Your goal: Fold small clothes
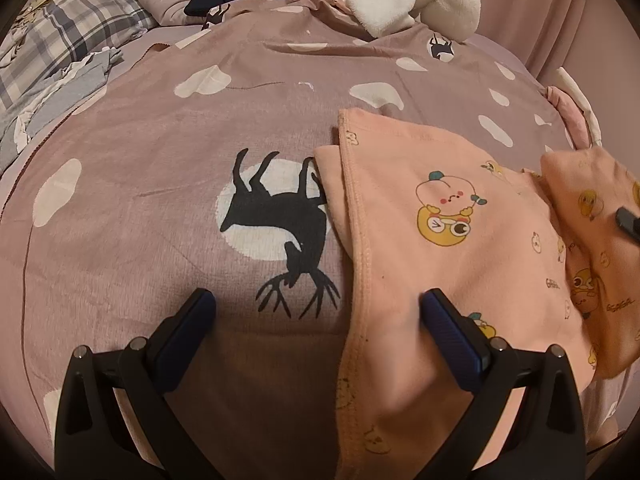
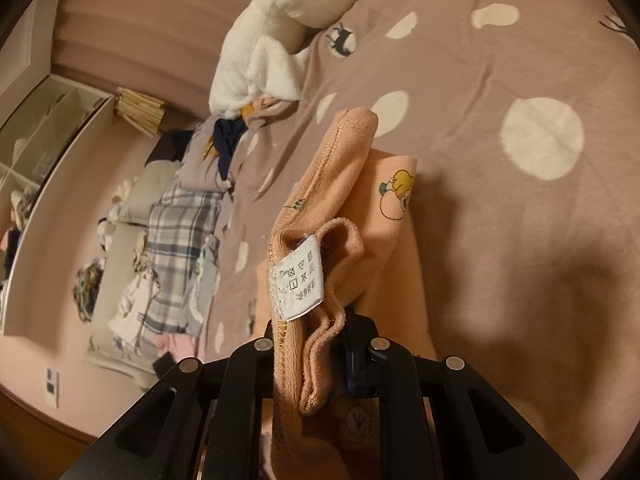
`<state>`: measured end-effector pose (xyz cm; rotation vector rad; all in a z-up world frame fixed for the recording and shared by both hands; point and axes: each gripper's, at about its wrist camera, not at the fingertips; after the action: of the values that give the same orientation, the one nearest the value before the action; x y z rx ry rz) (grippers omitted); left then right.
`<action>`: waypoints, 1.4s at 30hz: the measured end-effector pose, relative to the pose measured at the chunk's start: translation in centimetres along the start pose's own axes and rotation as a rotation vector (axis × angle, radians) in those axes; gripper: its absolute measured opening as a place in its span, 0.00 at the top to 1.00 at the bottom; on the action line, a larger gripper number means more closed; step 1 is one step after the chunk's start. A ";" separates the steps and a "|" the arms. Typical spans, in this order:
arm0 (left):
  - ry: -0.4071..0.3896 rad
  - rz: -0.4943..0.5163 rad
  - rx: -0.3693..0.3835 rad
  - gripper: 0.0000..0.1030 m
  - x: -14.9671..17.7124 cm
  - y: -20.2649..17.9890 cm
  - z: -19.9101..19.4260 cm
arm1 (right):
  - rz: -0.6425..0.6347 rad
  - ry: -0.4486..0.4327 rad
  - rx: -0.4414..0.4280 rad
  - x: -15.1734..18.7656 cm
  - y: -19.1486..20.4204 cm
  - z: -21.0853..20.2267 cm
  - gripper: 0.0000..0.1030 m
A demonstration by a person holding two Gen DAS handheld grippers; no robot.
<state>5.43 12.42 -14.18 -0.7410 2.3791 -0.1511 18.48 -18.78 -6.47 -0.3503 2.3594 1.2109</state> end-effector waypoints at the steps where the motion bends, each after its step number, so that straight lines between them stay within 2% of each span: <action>1: 0.007 -0.003 -0.003 0.00 -0.1 0.0 0.0 | 0.003 -0.004 -0.006 -0.1 0.4 0.1 0.83; 10: 0.045 -0.059 0.023 0.00 -1.0 0.7 0.0 | -0.010 0.055 -0.005 -0.1 3.5 3.7 0.83; 17: 0.083 -0.188 0.137 0.00 -2.2 2.9 -0.8 | -0.023 0.102 0.008 0.3 5.1 6.4 0.83; 20: 0.096 -0.255 0.187 0.00 -2.6 3.9 -1.1 | -0.054 0.110 0.038 0.2 6.3 7.3 0.83; 23: 0.113 -0.305 0.234 0.00 -2.8 4.5 -1.3 | -0.082 0.133 0.108 0.3 7.2 8.6 0.81; 30: 0.131 -0.358 0.254 0.00 -3.0 5.0 -1.8 | -0.088 0.169 0.136 1.0 7.5 9.9 0.74; 32: 0.135 -0.374 0.260 0.00 -3.1 5.4 -1.8 | -0.067 0.176 0.101 0.9 7.4 9.8 0.59; 34: 0.141 -0.387 0.264 0.00 -3.4 5.6 -1.6 | -0.035 0.196 0.011 1.1 7.5 9.9 0.49; 36: 0.149 -0.407 0.268 0.00 -3.6 5.8 -1.7 | -0.018 0.242 -0.088 1.4 8.1 10.5 0.46; 38: 0.153 -0.427 0.276 0.00 -3.6 6.2 -1.6 | -0.046 0.276 -0.134 1.8 9.1 10.9 0.46; 42: 0.154 -0.466 0.286 0.00 -3.9 6.9 -2.0 | -0.109 0.253 -0.105 1.9 10.5 10.1 0.42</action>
<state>3.44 20.11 -12.40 -1.1608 2.2161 -0.7490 15.26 -4.47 -5.22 -0.6940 2.4529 1.3075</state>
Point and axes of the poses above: each gripper's, at about its wrist camera, not at the fingertips, and z roughly the way its jaws point, y to its left, x to its underside, and after that the axes turned 12 degrees about -z, right-handed
